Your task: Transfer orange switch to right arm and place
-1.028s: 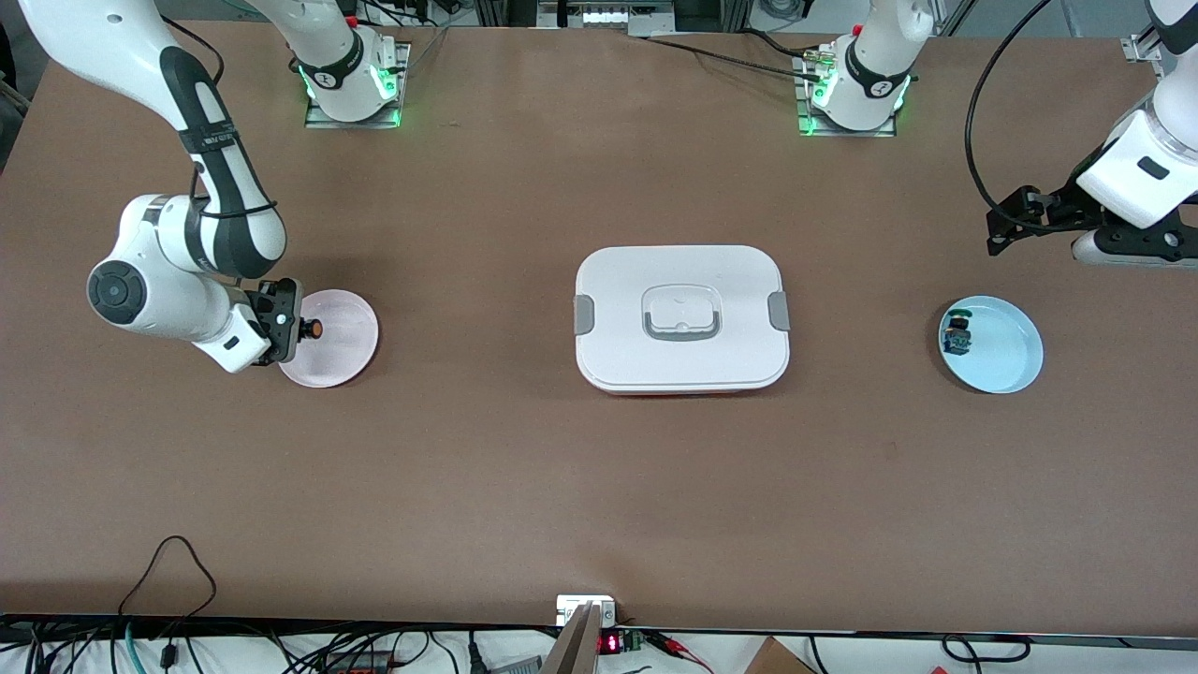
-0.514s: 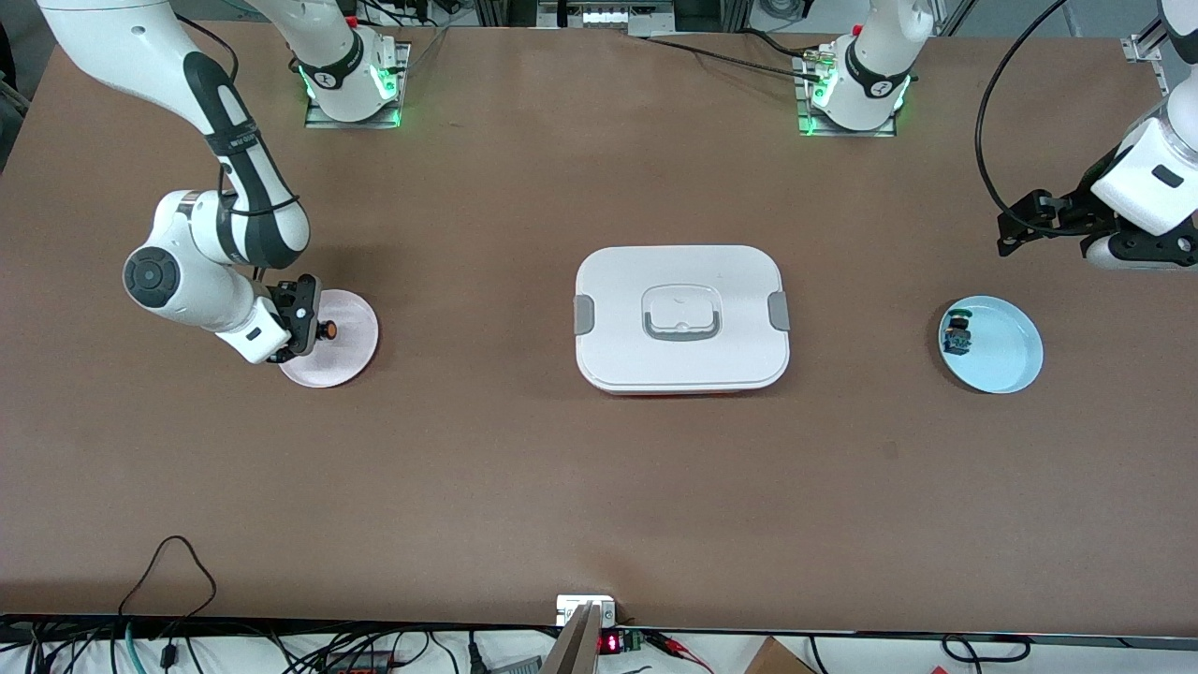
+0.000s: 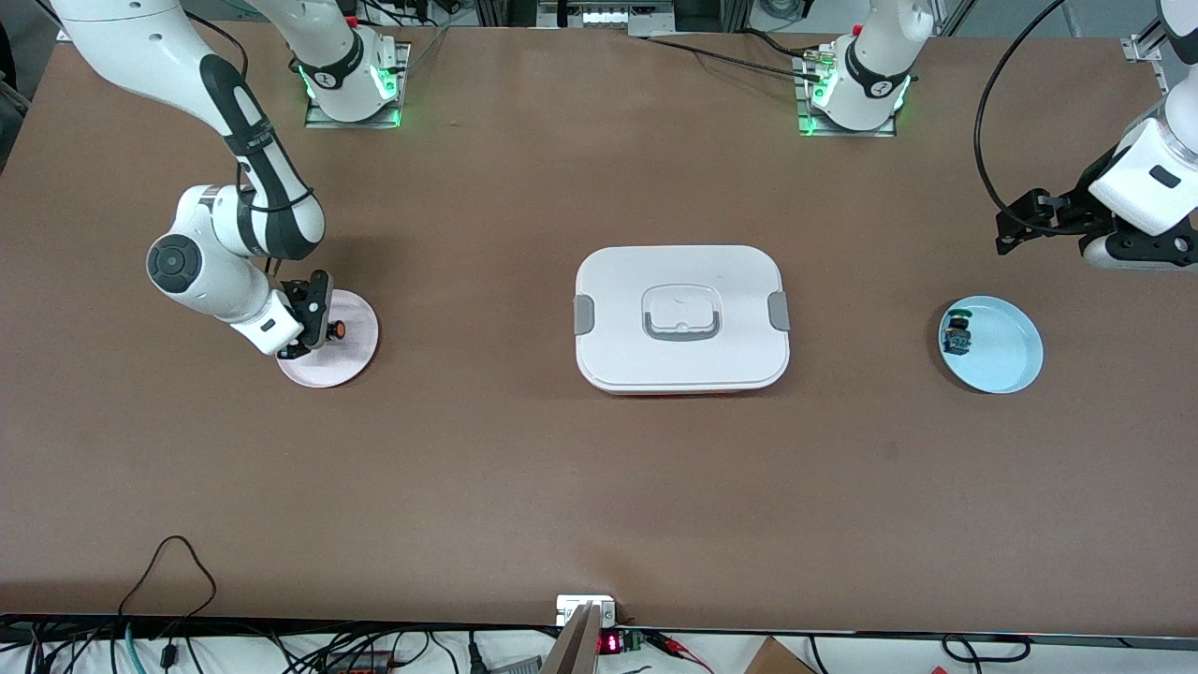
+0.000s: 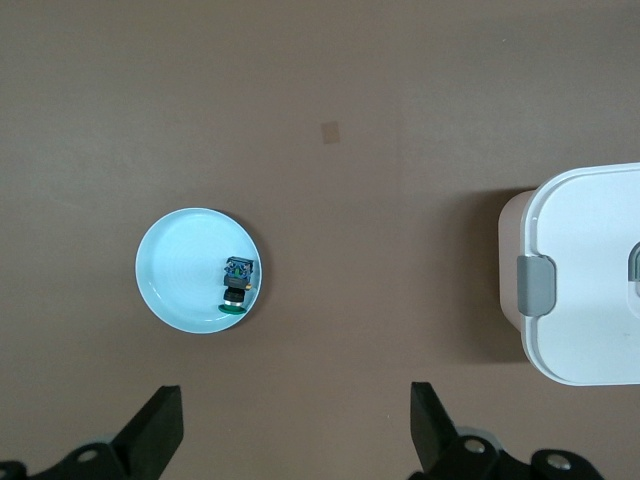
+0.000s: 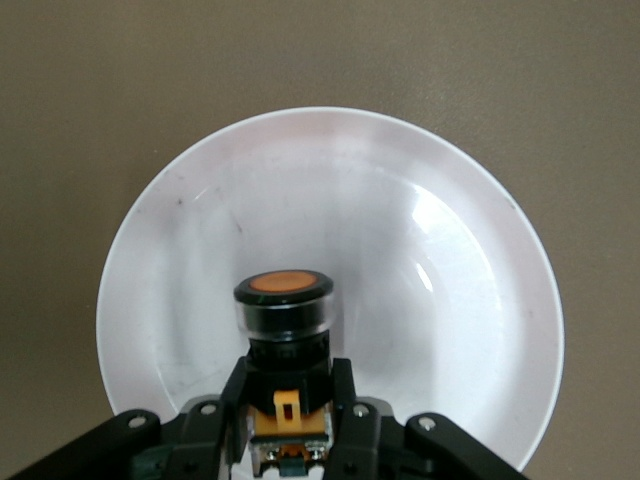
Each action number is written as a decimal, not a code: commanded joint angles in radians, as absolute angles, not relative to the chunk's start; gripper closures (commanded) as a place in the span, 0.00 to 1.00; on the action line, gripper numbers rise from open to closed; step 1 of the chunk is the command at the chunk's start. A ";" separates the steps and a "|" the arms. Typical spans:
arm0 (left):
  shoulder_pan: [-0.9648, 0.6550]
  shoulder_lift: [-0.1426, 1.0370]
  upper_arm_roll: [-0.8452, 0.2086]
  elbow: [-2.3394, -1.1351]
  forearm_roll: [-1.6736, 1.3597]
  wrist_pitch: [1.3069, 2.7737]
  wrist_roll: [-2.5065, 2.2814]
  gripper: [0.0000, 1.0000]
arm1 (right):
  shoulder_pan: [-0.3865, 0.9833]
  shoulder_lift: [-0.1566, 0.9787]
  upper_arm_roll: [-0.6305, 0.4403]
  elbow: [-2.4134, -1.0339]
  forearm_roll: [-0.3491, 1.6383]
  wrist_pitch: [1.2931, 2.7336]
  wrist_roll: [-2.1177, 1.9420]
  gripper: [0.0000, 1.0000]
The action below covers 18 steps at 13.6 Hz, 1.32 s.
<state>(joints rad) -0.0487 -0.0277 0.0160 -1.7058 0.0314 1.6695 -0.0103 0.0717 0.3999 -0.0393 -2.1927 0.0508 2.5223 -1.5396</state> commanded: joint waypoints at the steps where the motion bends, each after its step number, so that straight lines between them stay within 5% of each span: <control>1: -0.037 -0.028 0.005 -1.695 0.026 1.646 0.009 0.00 | 0.067 0.367 -0.037 -2.206 0.032 2.531 -1.535 0.00; 5: -0.037 -0.028 0.003 -1.689 0.025 1.641 0.003 0.00 | 0.071 0.299 -0.031 -2.162 0.037 2.449 -1.537 0.00; 18: -0.035 -0.028 0.003 -1.689 0.025 1.640 0.009 0.00 | 0.074 0.252 -0.023 -1.681 0.064 1.941 -1.294 0.00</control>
<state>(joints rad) -0.0487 -0.0278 0.0127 -1.7039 0.0314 1.6578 -0.0103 0.0725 0.2623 -0.0319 -1.7278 0.0540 2.0056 -1.3917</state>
